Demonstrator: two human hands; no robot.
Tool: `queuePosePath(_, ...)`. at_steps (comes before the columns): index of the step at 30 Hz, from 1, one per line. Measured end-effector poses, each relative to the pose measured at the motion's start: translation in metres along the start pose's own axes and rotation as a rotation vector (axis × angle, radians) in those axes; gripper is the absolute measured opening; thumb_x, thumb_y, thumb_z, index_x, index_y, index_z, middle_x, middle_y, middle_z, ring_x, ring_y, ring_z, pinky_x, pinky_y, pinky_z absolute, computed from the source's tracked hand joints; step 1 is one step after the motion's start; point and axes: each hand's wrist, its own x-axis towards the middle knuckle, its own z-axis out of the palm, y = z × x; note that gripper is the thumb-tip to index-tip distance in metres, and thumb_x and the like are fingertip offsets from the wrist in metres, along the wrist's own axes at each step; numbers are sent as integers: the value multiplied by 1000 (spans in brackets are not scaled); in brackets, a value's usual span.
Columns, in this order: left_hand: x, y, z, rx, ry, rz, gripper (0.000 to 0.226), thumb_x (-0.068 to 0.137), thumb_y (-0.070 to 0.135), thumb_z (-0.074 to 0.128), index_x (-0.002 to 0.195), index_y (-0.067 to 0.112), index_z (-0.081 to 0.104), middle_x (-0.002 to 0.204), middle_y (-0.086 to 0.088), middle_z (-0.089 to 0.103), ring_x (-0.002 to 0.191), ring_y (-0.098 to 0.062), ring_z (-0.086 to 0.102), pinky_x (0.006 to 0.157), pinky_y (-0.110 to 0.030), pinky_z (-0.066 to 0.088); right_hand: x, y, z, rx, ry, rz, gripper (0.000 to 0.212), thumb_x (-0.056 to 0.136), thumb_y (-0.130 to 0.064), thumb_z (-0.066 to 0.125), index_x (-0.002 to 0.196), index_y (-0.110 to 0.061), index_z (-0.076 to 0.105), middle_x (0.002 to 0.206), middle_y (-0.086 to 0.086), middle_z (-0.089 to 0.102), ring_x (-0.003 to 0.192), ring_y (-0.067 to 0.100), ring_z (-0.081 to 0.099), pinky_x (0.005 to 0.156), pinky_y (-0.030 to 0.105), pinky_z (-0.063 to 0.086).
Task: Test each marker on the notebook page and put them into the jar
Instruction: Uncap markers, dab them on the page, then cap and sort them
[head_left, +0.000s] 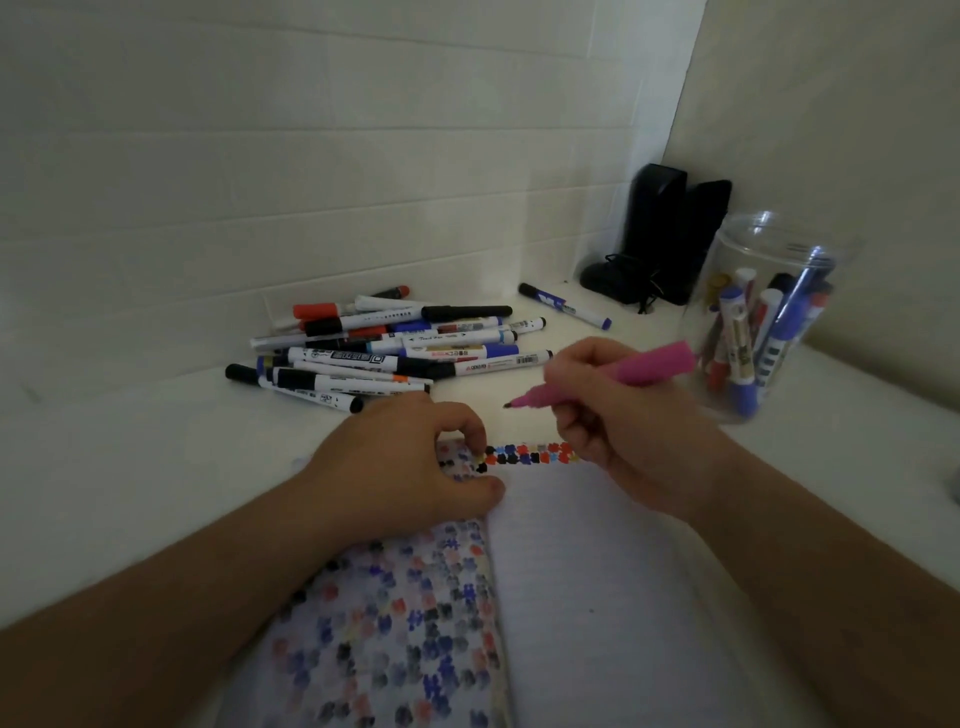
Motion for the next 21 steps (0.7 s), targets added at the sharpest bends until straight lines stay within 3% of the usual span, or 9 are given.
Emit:
queuePosePath(3,2,-2,2,19,5,1,41,69,78,67,99,51,59,92,17,52,85,-2,50,72,-28,46,3,10,9,-136,10,-68,18,86,1,74,78,-8,61,58,5,52,48,12,44,44,22,36)
queuePosePath(9,3,-4,4,35,9,12,43,66,81,62,98,53,56,91,18,52,86,-2,48,72,-29,44,7,21,21,-543,111,-154,19,80,-13,77,73,-9,60,55,-2,63,49,5,58,52,19,47)
queuePosePath(15,2,-4,4,38,14,20,42,68,80,62,99,53,55,92,18,51,85,0,48,71,-27,41,8,22,24,-617,140,-149,22,79,-14,77,75,-3,58,60,11,68,46,10,63,49,20,50)
queuePosePath(21,2,-4,4,57,13,19,43,70,79,60,102,53,55,93,17,52,87,-1,50,75,-29,46,8,22,24,-573,121,-131,22,81,-12,78,74,-5,57,62,11,69,48,12,64,51,22,49)
